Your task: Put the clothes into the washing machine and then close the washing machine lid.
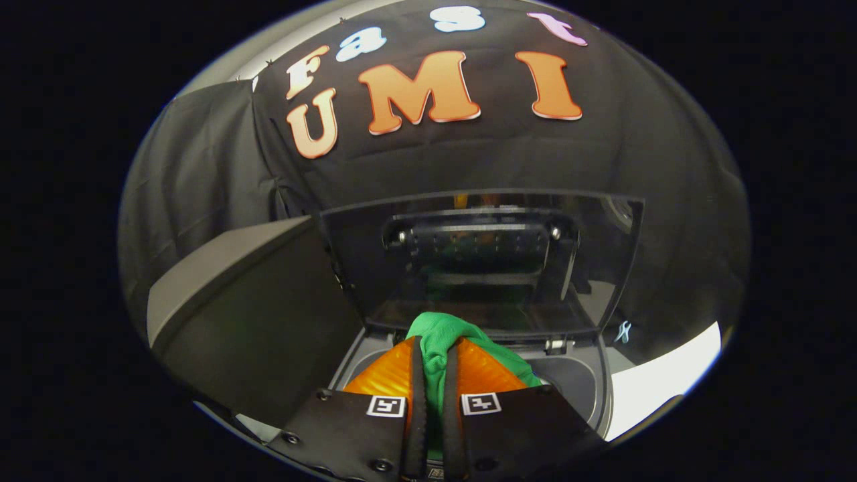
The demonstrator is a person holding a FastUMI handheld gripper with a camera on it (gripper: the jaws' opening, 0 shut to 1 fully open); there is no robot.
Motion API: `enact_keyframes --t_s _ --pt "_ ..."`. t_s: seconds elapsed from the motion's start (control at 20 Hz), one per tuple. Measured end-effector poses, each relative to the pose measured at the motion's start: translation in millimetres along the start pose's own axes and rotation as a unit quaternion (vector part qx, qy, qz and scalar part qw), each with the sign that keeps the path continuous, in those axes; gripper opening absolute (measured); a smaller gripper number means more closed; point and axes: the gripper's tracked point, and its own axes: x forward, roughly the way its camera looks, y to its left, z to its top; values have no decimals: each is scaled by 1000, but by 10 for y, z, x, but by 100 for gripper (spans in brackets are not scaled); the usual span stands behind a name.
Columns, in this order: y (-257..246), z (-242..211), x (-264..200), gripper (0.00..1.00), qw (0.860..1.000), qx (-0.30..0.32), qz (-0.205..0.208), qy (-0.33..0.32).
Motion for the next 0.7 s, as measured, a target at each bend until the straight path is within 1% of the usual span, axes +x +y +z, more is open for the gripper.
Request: enact_keyframes --t_s 0.15,0.3,0.55,0.6,0.7 --pt "-106 -539 292 17 998 8 -13 59" --pt "-199 -1009 428 17 993 21 -32 114" --pt "-414 -1407 631 17 984 41 -64 164" --pt "-481 -1509 660 17 979 44 -74 183" --pt "-556 -1631 695 17 973 60 -82 209"
